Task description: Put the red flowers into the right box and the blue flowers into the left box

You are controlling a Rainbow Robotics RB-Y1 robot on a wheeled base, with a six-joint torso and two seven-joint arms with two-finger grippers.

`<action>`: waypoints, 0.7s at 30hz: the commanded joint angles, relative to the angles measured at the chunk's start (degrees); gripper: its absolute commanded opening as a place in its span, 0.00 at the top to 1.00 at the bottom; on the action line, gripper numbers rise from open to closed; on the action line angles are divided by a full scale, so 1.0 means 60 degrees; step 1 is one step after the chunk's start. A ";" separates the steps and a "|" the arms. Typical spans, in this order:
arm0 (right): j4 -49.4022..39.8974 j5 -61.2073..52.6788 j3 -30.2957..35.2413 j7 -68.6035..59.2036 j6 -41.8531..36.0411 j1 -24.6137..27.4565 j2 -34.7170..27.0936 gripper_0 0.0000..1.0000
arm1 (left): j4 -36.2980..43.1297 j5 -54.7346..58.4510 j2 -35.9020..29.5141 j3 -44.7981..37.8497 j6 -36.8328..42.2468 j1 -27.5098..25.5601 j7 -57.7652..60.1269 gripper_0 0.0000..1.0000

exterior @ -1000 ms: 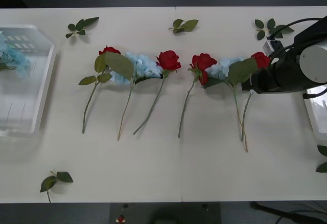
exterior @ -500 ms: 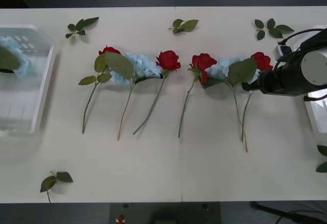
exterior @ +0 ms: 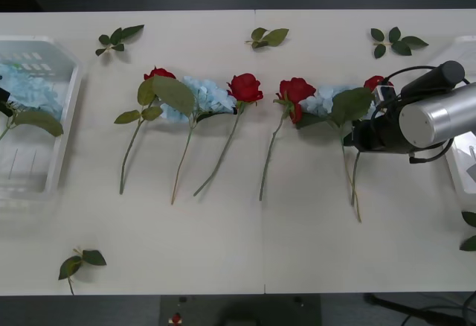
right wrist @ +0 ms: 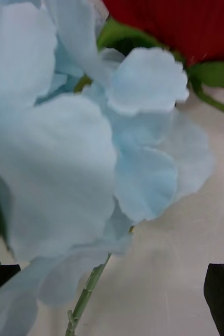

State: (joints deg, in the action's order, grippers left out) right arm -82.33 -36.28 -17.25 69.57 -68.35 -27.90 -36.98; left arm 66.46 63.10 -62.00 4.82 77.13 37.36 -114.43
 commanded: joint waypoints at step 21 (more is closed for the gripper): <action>0.0684 0.0598 0.0238 0.0109 0.0392 -0.0608 0.0627 0.91 | 0.3001 -0.0761 0.3009 -0.0026 0.1969 0.0204 0.0541 0.00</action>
State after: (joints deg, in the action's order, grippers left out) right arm -77.71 -33.32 -16.14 69.57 -66.09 -30.15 -33.08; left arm 82.36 59.78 -44.16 2.70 88.80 37.37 -114.35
